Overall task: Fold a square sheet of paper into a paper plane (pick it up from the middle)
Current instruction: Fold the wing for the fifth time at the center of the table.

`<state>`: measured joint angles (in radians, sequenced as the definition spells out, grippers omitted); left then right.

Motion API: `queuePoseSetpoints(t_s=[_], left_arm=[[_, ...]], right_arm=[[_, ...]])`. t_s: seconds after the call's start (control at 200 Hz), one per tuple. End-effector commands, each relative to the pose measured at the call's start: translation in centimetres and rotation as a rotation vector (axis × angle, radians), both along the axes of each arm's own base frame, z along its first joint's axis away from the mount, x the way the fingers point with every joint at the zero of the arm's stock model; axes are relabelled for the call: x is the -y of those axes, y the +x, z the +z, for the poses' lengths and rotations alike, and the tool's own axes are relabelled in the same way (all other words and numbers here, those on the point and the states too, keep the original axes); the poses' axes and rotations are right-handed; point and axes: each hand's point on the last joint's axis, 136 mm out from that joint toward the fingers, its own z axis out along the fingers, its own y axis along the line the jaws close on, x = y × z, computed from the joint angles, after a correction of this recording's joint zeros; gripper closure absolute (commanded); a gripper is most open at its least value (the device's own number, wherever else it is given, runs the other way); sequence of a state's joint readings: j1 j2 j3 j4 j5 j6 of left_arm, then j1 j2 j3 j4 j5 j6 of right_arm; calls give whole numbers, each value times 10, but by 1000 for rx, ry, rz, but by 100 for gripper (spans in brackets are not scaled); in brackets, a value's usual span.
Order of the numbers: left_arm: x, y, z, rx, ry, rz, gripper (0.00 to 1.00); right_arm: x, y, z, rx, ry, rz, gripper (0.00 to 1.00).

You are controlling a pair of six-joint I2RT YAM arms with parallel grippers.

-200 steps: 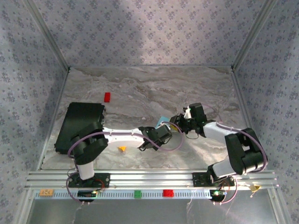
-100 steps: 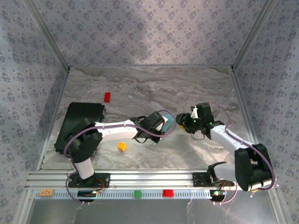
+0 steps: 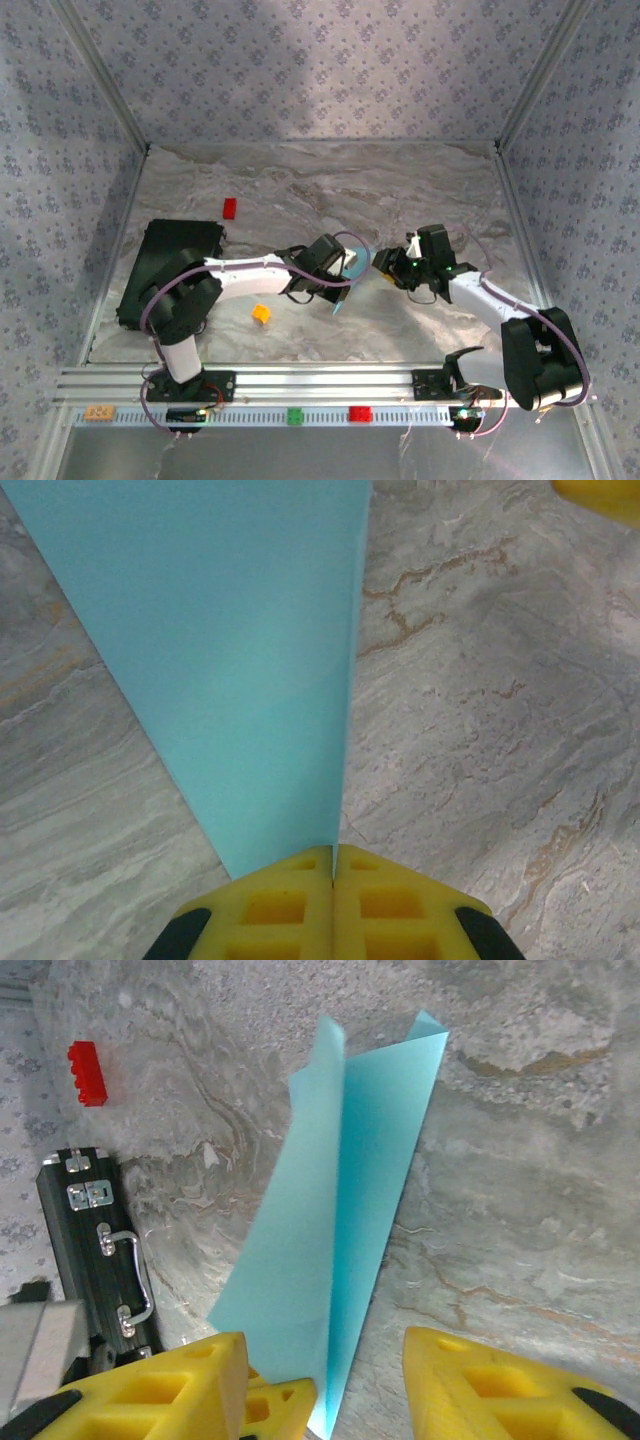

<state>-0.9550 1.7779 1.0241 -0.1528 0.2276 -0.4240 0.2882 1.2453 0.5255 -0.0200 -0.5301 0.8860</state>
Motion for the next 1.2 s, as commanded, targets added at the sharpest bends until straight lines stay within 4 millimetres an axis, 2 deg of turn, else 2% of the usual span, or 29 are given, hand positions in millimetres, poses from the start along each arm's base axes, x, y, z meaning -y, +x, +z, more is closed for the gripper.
queuePoseSetpoints(t_s=[0.0, 0.225, 0.505, 0.65, 0.77, 0.959, 1.049, 1.194], left_arm=[[7, -5, -3, -52, -44, -14, 100], [6, -5, -4, -61, -50, -14, 100], [-6, -2, -4, 30, 37, -35, 100], [-8, -4, -5, 78, 95, -61, 100], [-10, -4, -6, 123, 135, -66, 100], [-10, -5, -2, 197, 184, -85, 99], [-9, -5, 1, 214, 187, -89, 97], [-9, -5, 4, 249, 202, -104, 94]], right_arm=[[-6, -2, -2, -4, 16, 11, 54], [-19, -1, 0, -1, 39, 47, 54], [-24, 9, 8, -9, 32, 22, 48], [-23, 15, 0, -74, 10, -17, 48], [-18, 16, -16, -161, -29, -57, 48], [-20, 16, -24, -203, -32, -61, 49], [-20, 15, -27, -214, -33, -56, 51], [-24, 13, -27, -219, -25, -38, 64]])
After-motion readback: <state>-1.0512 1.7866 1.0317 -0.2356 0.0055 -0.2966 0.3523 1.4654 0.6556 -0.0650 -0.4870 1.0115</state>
